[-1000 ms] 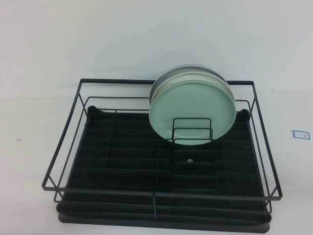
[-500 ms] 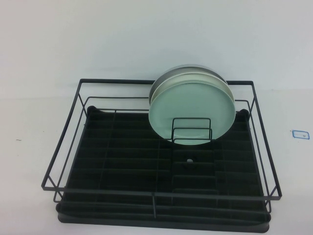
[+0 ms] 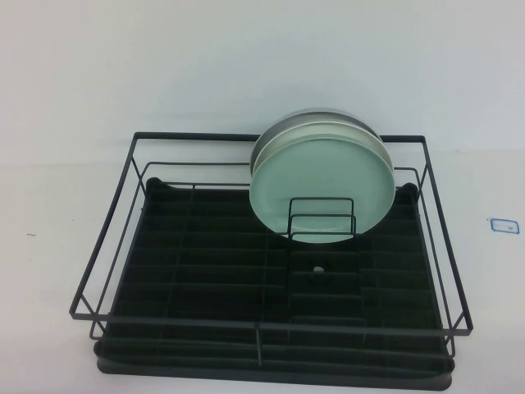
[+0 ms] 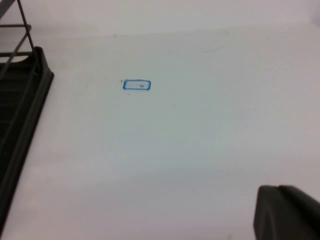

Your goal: Place plate on rack

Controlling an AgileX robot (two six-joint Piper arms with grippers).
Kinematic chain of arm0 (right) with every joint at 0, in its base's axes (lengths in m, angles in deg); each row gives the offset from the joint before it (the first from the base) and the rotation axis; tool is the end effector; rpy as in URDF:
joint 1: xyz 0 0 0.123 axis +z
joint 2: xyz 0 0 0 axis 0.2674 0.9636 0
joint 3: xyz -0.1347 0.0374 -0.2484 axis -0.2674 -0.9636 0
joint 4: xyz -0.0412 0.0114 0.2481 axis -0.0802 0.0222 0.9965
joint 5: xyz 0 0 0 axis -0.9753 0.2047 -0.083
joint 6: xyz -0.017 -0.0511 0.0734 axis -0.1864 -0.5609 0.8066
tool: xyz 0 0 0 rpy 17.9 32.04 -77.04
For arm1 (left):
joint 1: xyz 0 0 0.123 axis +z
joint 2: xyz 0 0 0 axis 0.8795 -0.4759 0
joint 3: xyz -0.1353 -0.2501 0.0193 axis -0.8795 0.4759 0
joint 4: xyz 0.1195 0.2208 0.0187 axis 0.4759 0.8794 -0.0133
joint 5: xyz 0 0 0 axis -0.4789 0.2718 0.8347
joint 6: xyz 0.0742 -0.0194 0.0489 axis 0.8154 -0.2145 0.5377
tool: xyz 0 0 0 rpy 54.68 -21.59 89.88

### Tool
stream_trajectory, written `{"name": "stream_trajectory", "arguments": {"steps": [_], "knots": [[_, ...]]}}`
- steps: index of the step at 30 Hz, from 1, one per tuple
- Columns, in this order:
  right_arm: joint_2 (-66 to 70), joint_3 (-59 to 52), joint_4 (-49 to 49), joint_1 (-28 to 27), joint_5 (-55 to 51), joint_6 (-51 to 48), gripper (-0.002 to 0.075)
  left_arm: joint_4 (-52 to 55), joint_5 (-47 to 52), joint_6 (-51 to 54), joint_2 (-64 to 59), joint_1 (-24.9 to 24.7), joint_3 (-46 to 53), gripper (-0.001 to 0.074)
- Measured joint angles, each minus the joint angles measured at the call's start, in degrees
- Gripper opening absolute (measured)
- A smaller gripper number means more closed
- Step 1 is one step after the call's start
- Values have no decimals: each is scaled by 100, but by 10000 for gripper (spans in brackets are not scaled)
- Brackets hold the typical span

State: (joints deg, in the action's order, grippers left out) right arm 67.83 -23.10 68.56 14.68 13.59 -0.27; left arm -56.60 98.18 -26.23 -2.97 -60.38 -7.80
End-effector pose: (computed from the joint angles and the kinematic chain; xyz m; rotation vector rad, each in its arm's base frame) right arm 0.0518 -0.0115 0.1697 0.1161 1.8778 -0.1052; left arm 0.0534 0.0011 0.1728 0.1051 1.8344 0.1094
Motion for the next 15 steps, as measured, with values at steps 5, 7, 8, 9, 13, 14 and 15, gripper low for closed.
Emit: {"name": "stream_trajectory", "arguments": {"steps": [5,7,8,9,13,14,15], "knots": [[0,0,0,-9,0,-10,19,0,0,0,0,0,0,1],[0,0,0,-37,0,-10,18,0,0,0,0,0,0,1],[0,0,0,-75,0,-10,18,0,0,0,0,0,0,1],[0,0,0,-87,-5,-10,18,0,0,0,0,0,0,1],[0,0,16,-125,-5,-10,18,0,0,0,0,0,0,1],[0,0,16,-125,-5,-10,18,0,0,0,0,0,0,1],[0,0,16,-125,-5,-10,19,0,0,0,0,0,0,1]]}}
